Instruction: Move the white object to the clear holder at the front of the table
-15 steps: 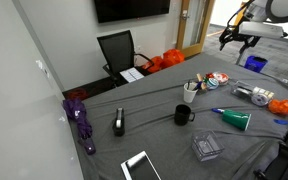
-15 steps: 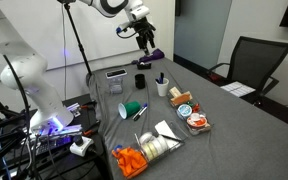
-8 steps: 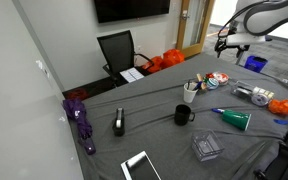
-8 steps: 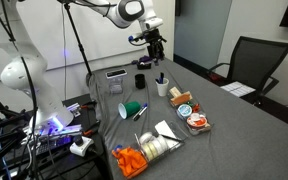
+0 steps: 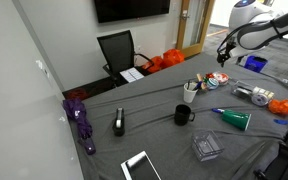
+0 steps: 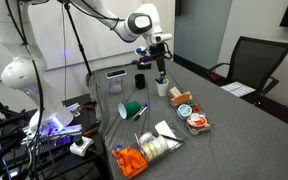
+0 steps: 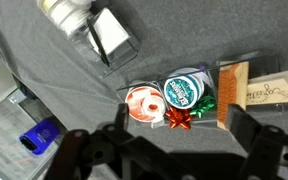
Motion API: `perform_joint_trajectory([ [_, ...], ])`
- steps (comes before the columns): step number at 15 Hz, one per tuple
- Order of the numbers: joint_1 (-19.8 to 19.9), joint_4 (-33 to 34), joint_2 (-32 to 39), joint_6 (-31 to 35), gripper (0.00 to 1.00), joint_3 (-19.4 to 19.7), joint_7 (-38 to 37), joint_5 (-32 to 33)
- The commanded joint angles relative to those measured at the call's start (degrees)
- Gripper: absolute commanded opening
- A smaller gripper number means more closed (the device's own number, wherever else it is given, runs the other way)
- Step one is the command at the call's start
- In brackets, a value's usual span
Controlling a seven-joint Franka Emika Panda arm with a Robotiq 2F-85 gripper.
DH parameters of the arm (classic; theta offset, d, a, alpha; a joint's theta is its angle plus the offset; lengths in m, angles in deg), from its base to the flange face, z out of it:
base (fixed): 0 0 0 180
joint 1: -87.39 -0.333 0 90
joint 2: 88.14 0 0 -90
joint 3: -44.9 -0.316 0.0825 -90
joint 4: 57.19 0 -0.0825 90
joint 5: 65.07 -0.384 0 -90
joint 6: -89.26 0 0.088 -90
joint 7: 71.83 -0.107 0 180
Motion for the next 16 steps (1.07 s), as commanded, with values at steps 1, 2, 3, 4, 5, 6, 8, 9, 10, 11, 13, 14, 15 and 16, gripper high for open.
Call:
perform_joint_trajectory([
  [1, 0.8, -2.1, -0.2, 4.9, 1.0, 3.3, 11.9, 3.0],
  [2, 1.0, -2.5, -0.2, 6.5, 1.0, 4.2, 14.8, 4.0],
  [3, -0.8, -0.7, 0.6, 3.4, 1.0, 4.1, 9.7, 1.9],
  [4, -0.4, -0.9, 0.6, 4.3, 1.0, 4.7, 12.1, 2.3],
  [5, -0.1, -1.0, 0.5, 4.8, 1.0, 5.1, 13.3, 2.5],
  [6, 0.0, -1.0, 0.5, 5.0, 1.0, 5.2, 13.9, 2.6],
  [8, -0.1, -1.0, 0.5, 5.1, 1.0, 5.2, 14.0, 2.6],
  [9, -0.2, -1.0, 0.5, 5.1, 1.0, 5.1, 14.0, 2.6],
  [10, -0.2, -1.0, 0.5, 5.1, 1.0, 5.1, 14.0, 2.6],
  [11, 0.0, -1.4, 0.6, 6.0, 1.0, 5.3, 15.6, 3.5],
  [13, 0.7, -2.7, 1.2, 7.8, 1.0, 5.4, 19.3, 4.2],
  [14, 1.2, -3.3, 1.6, 9.2, 1.0, 5.5, 21.6, 4.0],
  [15, 1.4, -3.7, 2.1, 10.1, 1.0, 5.6, 23.5, 3.7],
  [16, 1.6, -4.1, 2.6, 10.9, 1.0, 5.7, 25.3, 3.6],
])
